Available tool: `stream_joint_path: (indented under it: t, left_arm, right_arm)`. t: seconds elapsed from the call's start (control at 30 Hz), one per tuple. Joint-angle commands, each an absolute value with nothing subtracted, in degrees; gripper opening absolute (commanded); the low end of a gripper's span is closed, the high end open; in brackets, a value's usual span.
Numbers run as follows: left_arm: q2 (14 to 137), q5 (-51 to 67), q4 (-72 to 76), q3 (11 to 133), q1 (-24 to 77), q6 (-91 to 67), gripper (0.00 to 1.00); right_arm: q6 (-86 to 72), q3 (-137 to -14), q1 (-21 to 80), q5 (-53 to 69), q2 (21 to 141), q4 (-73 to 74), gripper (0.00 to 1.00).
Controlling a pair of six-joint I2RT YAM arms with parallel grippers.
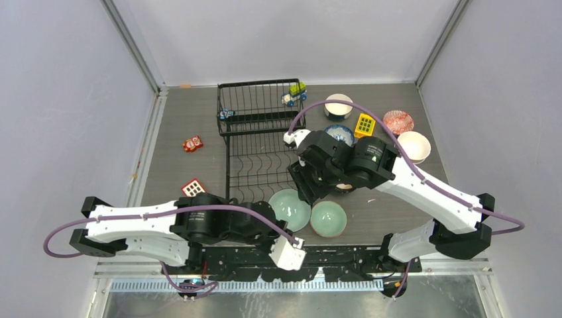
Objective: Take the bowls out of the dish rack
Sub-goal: Pick up the bowl from the dish rack.
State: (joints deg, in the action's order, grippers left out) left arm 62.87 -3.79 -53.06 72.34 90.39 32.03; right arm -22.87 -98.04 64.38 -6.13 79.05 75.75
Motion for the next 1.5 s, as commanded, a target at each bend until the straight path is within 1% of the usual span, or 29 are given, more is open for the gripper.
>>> stream_joint_path:
  t: [0.0, 0.1, 0.23, 0.37, 0.47, 0.5, 0.53, 0.57, 0.63, 0.67, 0.73, 0.77, 0.8, 0.93, 1.07, 1.17, 1.23, 1.3, 1.33, 1.4, 1.47]
  left_arm:
    - [60.29, -4.05, -47.72, 74.15, 90.78, 31.33, 0.00]
    - [60.03, -4.20, -47.33, 73.72, 90.71, 31.20, 0.00]
    - [59.80, -4.31, -47.06, 73.13, 90.73, 31.12, 0.00]
    - [59.30, -5.10, -46.29, 72.17, 90.71, 31.03, 0.00]
    - [58.58, -6.54, -44.89, 71.24, 90.74, 30.68, 0.00]
    - [58.29, -7.37, -44.24, 70.93, 90.71, 30.44, 0.01]
    - [58.01, -8.24, -43.72, 70.52, 90.70, 29.96, 0.07]
    - [57.81, -9.43, -43.16, 70.30, 90.70, 29.33, 0.19]
    - [57.24, -12.73, -41.80, 69.80, 90.75, 27.25, 0.49]
    - [56.89, -14.61, -40.96, 69.52, 90.77, 25.53, 0.58]
    - [55.90, -18.23, -39.29, 68.70, 90.70, 21.54, 0.72]
    - [55.12, -19.37, -38.50, 68.27, 90.70, 19.32, 0.94]
    - [54.45, -20.43, -37.81, 67.68, 90.73, 16.40, 0.99]
    - [52.62, -24.63, -34.70, 66.11, 90.66, 3.80, 1.00]
    - [50.79, -27.97, -27.11, 62.33, 89.76, -11.10, 1.00]
    - [52.42, -32.46, -21.81, 60.21, 88.03, -25.81, 1.00]
    - [55.39, -36.24, -24.46, 61.28, 85.25, -38.40, 1.00]
    - [58.16, -35.06, -28.38, 63.18, 80.71, -50.18, 1.00]
    - [58.98, -33.97, -27.44, 62.74, 79.20, -54.01, 1.00]
    - [59.86, -33.50, -21.36, 61.27, 78.65, -56.18, 1.00]
    - [61.96, -35.69, -21.91, 62.65, 78.61, -57.94, 1.00]
  right_arm:
    - [-24.22, -96.55, 65.16, -4.03, 79.39, 71.76, 0.49]
    - [-24.69, -94.92, 65.21, -3.69, 79.61, 70.82, 0.44]
    - [-25.08, -93.67, 65.28, -4.14, 79.44, 70.25, 0.32]
    - [-25.60, -93.54, 65.34, -4.87, 78.80, 69.88, 0.18]
    - [-25.95, -93.67, 65.46, -4.97, 78.80, 69.88, 0.02]
    - [-26.05, -93.69, 65.41, -5.07, 78.68, 69.87, 0.01]
    - [-26.15, -93.69, 65.47, -5.37, 78.50, 69.86, 0.01]
    - [-26.33, -93.65, 65.49, -6.00, 78.30, 69.82, 0.01]
    - [-26.85, -93.25, 65.50, -8.31, 77.59, 69.79, 0.01]
    - [-27.22, -92.71, 65.53, -10.02, 76.76, 69.73, 0.01]
    - [-28.42, -90.88, 65.47, -13.79, 74.84, 68.72, 0.01]
    - [-29.15, -89.66, 65.50, -16.02, 73.76, 68.16, 0.01]
    - [-29.91, -88.52, 65.44, -18.15, 72.73, 67.75, 0.01]
    - [-33.94, -82.79, 65.45, -26.89, 67.53, 65.93, 0.01]
    - [-38.23, -77.25, 65.43, -30.63, 62.05, 64.27, 0.01]
    - [-41.80, -72.75, 65.41, -32.52, 58.30, 62.60, 0.01]
    - [-43.72, -70.52, 65.48, -33.63, 56.84, 62.07, 0.01]
    - [-45.76, -69.61, 65.45, -34.57, 56.58, 62.28, 0.01]
    - [-46.52, -69.35, 65.40, -34.91, 56.61, 62.28, 0.01]
    - [-48.22, -69.18, 65.47, -35.61, 56.69, 62.24, 0.01]
    - [-49.48, -69.04, 65.42, -35.79, 56.67, 61.92, 0.01]
